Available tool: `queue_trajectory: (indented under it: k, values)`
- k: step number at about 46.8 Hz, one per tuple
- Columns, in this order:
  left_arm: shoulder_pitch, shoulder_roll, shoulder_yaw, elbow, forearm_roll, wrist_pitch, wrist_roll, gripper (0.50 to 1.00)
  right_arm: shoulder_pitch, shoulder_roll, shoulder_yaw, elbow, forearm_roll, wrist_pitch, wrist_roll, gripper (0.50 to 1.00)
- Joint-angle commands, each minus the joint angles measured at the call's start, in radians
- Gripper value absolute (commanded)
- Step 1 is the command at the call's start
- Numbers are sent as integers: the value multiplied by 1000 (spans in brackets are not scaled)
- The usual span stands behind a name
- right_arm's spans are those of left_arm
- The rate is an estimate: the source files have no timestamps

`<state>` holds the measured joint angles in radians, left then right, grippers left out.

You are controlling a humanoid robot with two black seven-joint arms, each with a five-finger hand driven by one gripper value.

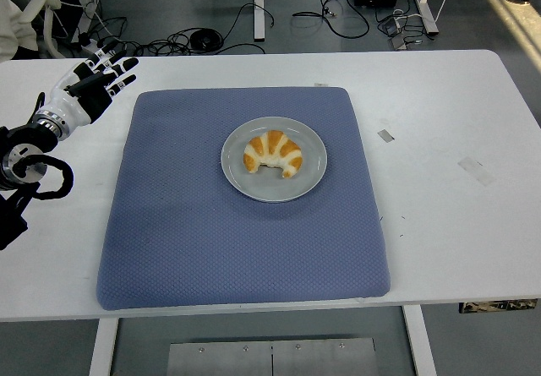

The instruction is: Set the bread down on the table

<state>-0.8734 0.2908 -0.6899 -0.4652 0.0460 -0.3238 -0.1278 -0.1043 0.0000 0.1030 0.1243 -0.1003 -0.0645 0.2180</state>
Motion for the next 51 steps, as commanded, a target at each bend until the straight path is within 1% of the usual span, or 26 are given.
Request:
queue_trajectory:
  k: [1, 16, 30, 51]
  values:
    - [4, 1, 1, -1, 0, 0, -1, 983, 0, 0, 0, 0, 1, 0, 0, 1000]
    - [16, 7, -3, -1, -3, -12, -1, 983, 0, 0, 0, 0, 1, 0, 0, 1000]
    - [2, 16, -26, -1, -14, -12, -1, 983, 0, 0, 0, 0, 1, 0, 0, 1000]
    - [-9, 14, -5, 0, -9, -9, 1, 983, 0, 0, 0, 0, 1, 0, 0, 1000]
